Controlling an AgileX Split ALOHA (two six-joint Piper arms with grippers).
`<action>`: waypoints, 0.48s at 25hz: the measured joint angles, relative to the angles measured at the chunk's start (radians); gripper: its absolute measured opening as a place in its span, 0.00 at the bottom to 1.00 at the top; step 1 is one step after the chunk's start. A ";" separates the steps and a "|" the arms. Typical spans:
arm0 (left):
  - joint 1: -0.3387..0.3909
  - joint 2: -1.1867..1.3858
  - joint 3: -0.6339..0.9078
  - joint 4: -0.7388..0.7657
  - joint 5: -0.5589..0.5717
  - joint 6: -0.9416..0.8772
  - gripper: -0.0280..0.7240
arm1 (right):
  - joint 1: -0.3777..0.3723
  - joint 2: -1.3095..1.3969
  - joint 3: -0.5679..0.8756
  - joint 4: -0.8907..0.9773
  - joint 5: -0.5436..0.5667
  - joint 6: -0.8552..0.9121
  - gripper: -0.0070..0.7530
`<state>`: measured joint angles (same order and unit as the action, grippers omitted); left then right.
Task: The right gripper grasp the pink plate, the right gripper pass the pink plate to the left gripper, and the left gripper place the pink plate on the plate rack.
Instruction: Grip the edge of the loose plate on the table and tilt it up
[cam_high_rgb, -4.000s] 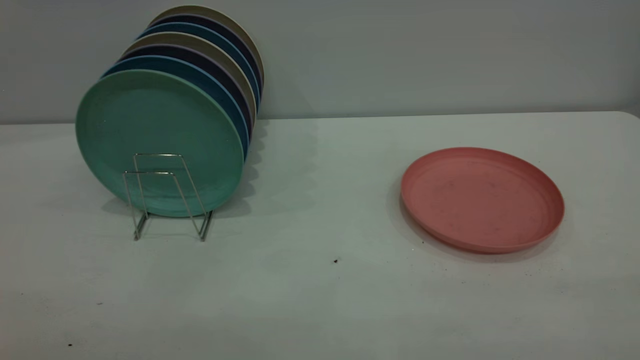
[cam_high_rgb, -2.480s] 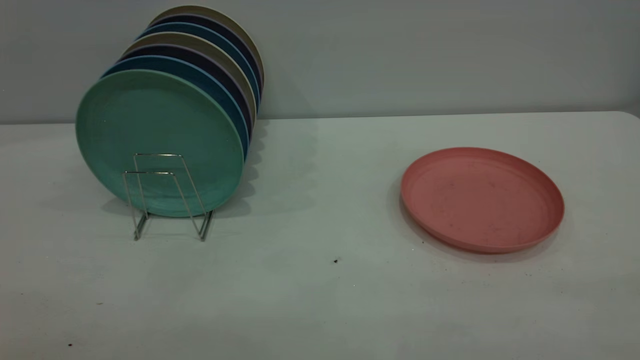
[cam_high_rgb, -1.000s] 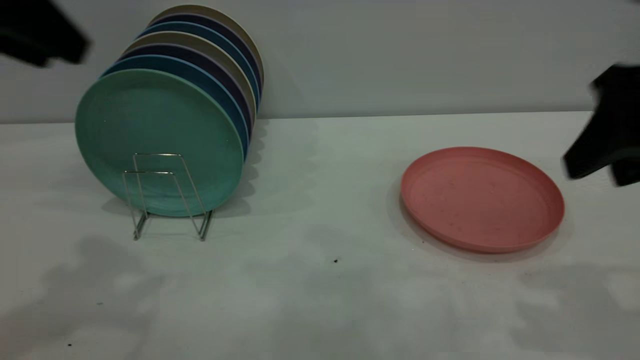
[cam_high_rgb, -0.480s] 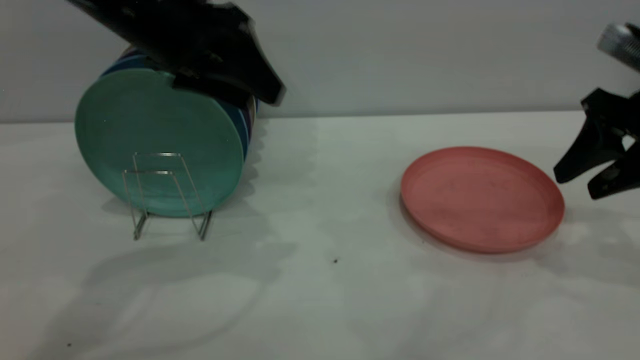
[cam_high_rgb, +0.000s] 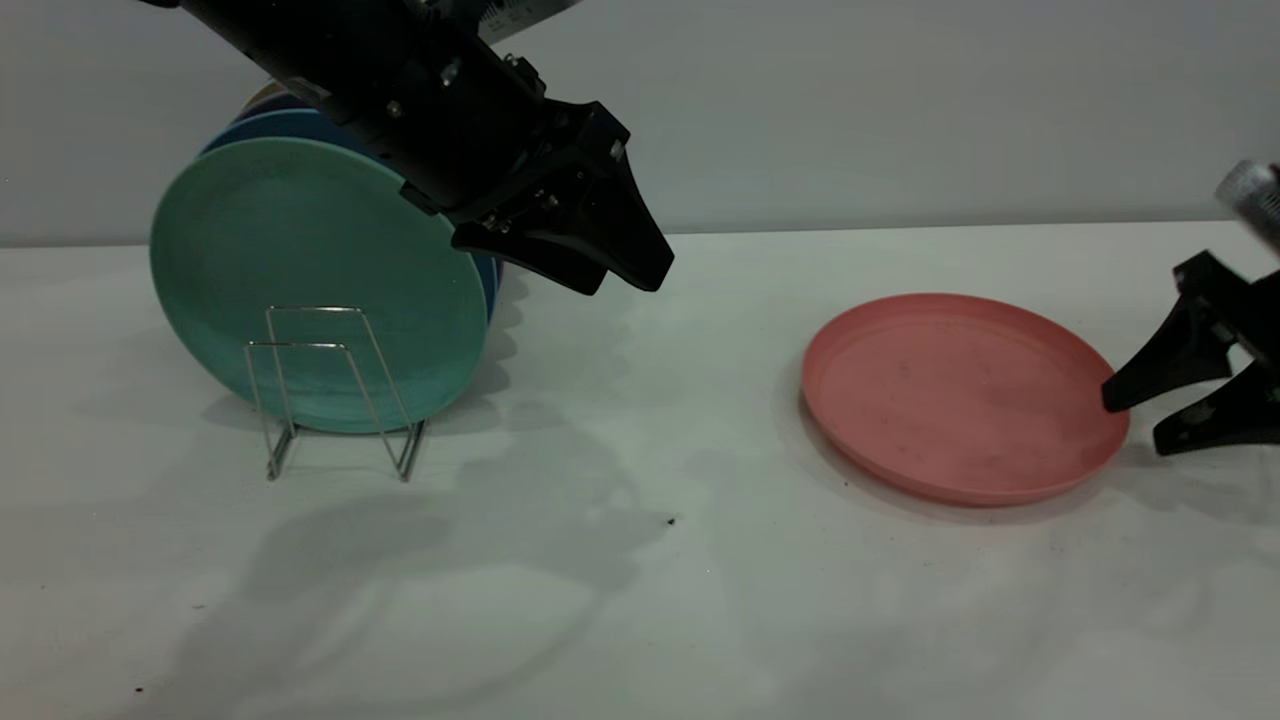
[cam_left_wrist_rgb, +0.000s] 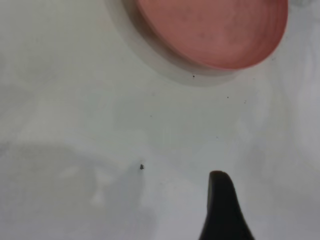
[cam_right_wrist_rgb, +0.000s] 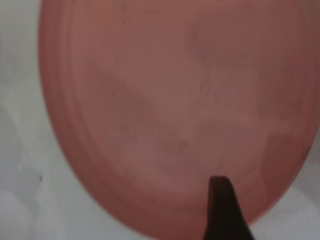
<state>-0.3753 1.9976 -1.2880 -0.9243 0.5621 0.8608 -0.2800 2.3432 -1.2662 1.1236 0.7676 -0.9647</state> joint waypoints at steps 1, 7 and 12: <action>0.000 0.000 -0.001 0.000 0.000 0.000 0.70 | 0.000 0.018 -0.011 0.006 0.000 -0.002 0.65; 0.000 0.000 -0.006 -0.003 0.026 0.000 0.70 | 0.006 0.078 -0.057 0.072 0.004 -0.014 0.65; 0.000 0.000 -0.006 -0.003 0.029 0.000 0.70 | 0.042 0.085 -0.062 0.102 -0.005 -0.053 0.55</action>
<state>-0.3753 1.9976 -1.2935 -0.9273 0.5911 0.8608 -0.2381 2.4284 -1.3287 1.2252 0.7622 -1.0174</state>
